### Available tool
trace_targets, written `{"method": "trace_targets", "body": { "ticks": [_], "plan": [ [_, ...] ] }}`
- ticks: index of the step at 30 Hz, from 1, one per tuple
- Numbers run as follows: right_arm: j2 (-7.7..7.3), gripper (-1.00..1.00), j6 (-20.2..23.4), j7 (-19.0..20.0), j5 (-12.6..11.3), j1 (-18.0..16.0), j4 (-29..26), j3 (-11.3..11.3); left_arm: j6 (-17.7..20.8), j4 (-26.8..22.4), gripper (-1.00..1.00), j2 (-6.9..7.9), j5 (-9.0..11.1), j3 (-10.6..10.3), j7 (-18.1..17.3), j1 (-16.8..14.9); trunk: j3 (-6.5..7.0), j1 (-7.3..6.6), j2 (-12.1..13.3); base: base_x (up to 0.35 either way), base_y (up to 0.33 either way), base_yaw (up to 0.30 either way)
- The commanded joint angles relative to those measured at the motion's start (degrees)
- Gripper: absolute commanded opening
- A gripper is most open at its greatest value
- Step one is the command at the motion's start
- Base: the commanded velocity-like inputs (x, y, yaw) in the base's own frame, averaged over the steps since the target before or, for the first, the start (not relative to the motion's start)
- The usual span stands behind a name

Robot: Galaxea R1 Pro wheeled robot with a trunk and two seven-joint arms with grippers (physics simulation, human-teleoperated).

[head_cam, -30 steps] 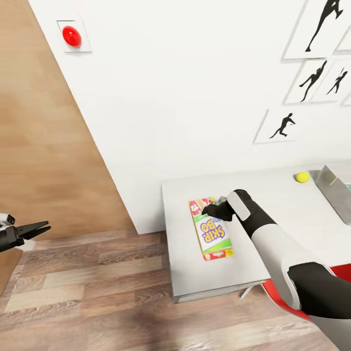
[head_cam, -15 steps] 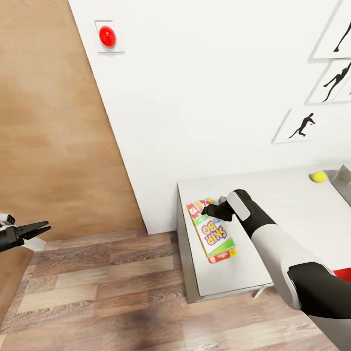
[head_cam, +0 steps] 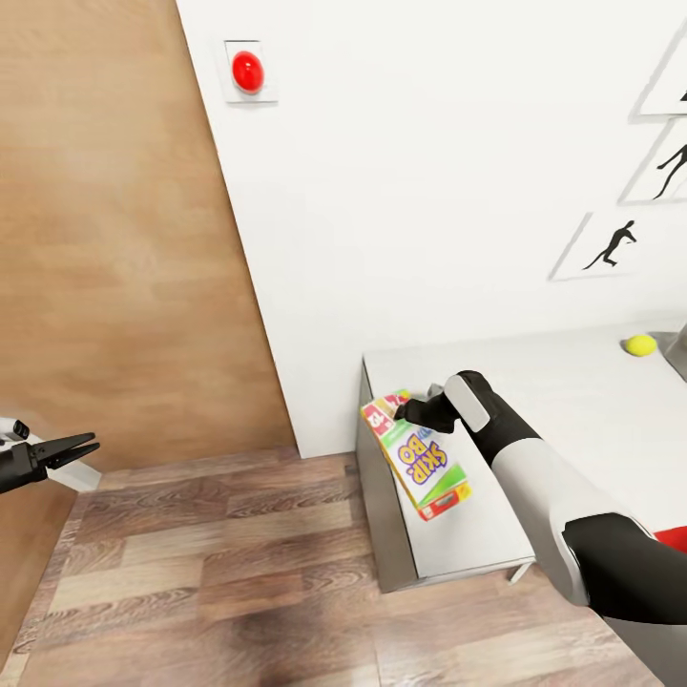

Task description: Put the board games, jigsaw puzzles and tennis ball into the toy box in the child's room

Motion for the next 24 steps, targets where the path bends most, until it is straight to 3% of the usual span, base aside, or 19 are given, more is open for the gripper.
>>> {"method": "trace_targets", "body": {
  "ticks": [1, 24],
  "plan": [
    [-0.03, 1.0, 0.11, -0.51, -0.52, -0.05, -0.05, 0.21, 0.61, 0.03, 1.0, 0.01, -0.03, 0.01, -0.23, -0.04, -0.09, 0.03, -0.1, -0.013, 0.05, 0.0],
    [-0.77, 1.0, 0.11, -0.51, -0.93, -0.05, -0.61, 0.12, 0.61, 0.03, 1.0, 0.01, -0.04, -0.07, -0.23, -0.04, 0.0, 0.03, -0.1, -0.009, 0.021, 0.0]
  ]
}}
